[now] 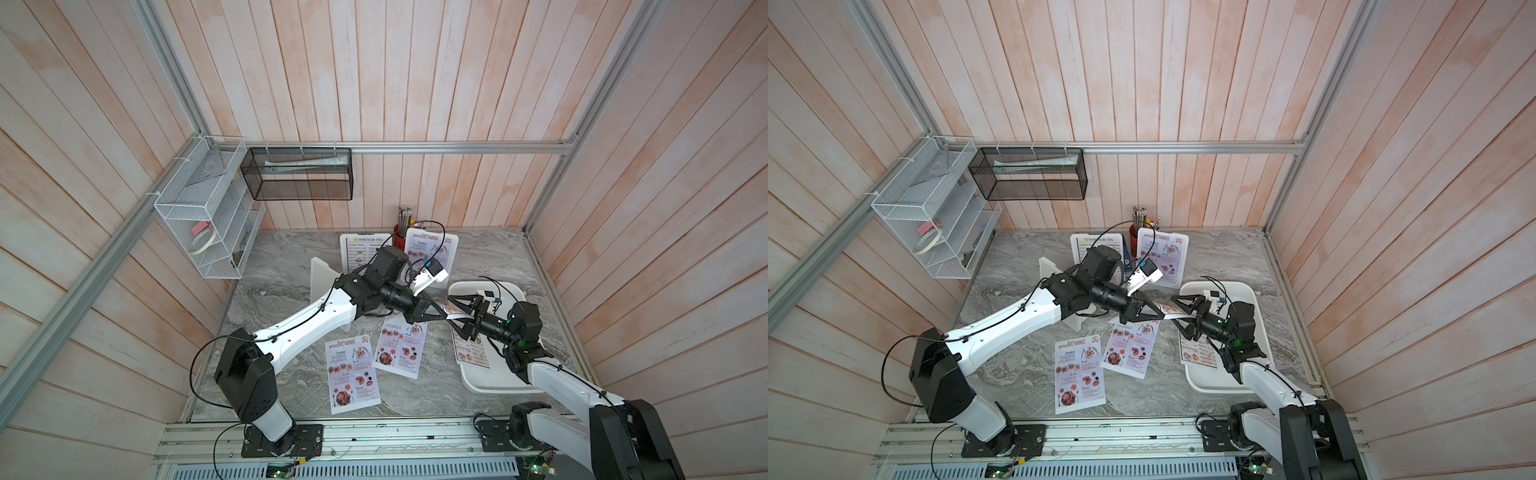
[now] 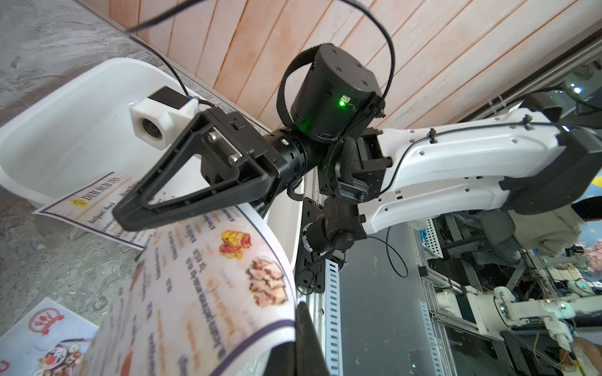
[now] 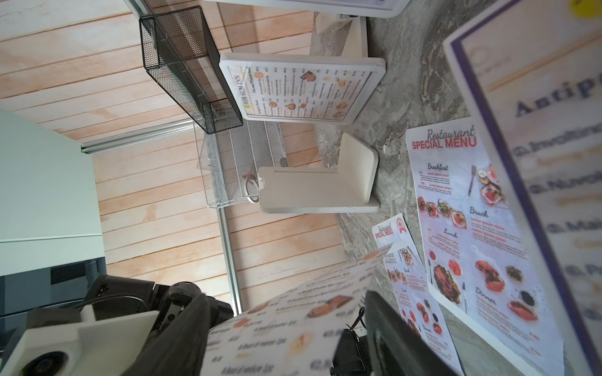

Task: Replace the menus in the menu holders
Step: Pick up the menu from the storage box.

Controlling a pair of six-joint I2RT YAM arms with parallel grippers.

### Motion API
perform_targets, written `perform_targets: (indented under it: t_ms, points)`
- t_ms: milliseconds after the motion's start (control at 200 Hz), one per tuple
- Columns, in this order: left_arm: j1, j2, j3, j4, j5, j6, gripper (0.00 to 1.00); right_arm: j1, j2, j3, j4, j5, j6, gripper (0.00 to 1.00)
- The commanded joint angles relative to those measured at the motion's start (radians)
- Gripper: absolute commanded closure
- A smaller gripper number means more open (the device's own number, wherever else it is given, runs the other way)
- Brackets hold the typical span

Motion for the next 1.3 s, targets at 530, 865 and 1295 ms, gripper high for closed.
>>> perform_targets:
  t_ms: [530, 865, 1295]
  points:
    - [-0.012, -0.045, -0.100, 0.074, 0.005, -0.024, 1.00, -0.005, 0.017, 0.012, 0.121, 0.026, 0.020, 0.63]
    - [-0.002, -0.093, -0.166, 0.119, -0.065, -0.118, 0.96, -0.004, -0.024, 0.100, -0.025, 0.067, -0.153, 0.75]
    - [0.030, -0.137, -0.270, 0.239, -0.088, -0.263, 0.57, 0.017, 0.005, 0.190, -0.134, 0.103, -0.315, 0.84]
